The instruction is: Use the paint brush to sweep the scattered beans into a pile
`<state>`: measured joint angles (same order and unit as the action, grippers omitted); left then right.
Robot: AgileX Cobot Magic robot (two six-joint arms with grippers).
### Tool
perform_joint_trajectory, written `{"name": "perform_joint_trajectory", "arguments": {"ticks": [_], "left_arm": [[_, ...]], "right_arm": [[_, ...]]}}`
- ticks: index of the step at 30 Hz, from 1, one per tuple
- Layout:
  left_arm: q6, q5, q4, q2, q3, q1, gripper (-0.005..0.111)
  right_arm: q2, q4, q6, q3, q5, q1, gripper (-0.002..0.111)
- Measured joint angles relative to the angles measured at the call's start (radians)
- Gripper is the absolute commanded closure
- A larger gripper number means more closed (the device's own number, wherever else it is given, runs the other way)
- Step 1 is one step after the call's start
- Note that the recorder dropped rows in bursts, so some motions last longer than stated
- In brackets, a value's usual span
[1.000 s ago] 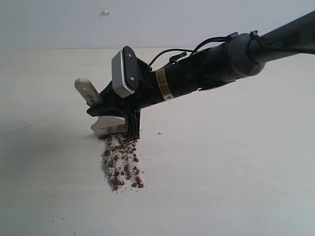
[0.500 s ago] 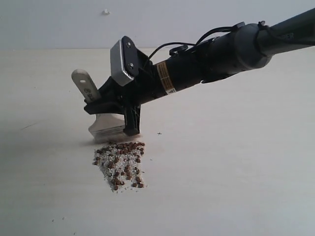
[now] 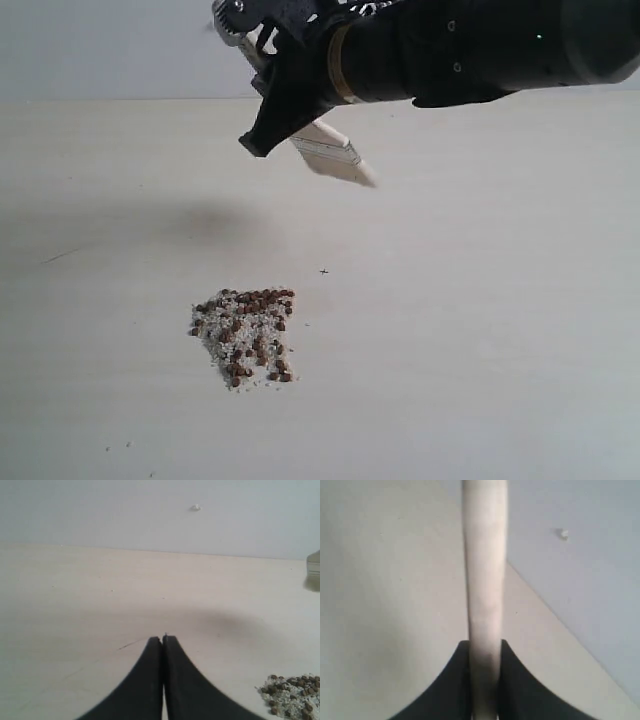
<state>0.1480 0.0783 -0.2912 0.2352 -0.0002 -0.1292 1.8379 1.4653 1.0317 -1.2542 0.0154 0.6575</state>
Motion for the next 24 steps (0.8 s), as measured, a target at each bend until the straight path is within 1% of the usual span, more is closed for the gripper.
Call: {"name": "perform_joint_trajectory", "arguments": {"ticks": [1,3,5,10,13,18,21,24], "left_arm": [[0.0,0.0,0.0,0.0,0.0,0.0,0.107],[0.0,0.0,0.0,0.0,0.0,0.0,0.107],[0.0,0.0,0.0,0.0,0.0,0.0,0.107],[0.0,0.0,0.0,0.0,0.0,0.0,0.107],[0.0,0.0,0.0,0.0,0.0,0.0,0.107],[0.0,0.0,0.0,0.0,0.0,0.0,0.107],[0.0,0.0,0.0,0.0,0.0,0.0,0.107],[0.0,0.0,0.0,0.0,0.0,0.0,0.107]], "right_arm": [[-0.023,-0.005,0.004,0.026,-0.005,0.019,0.108],[-0.066,-0.012,0.015,0.081,0.054,0.05,0.108],[-0.101,-0.017,0.023,0.152,0.214,0.06,0.108],[-0.123,-0.015,-0.007,0.295,0.701,0.06,0.108],[-0.11,-0.015,-0.051,0.353,0.866,0.06,0.108],[-0.044,-0.026,-0.145,0.394,1.007,0.056,0.108],[0.008,-0.055,-0.181,0.397,1.047,0.045,0.108],[0.06,-0.065,-0.203,0.397,1.071,0.007,0.108]]}}
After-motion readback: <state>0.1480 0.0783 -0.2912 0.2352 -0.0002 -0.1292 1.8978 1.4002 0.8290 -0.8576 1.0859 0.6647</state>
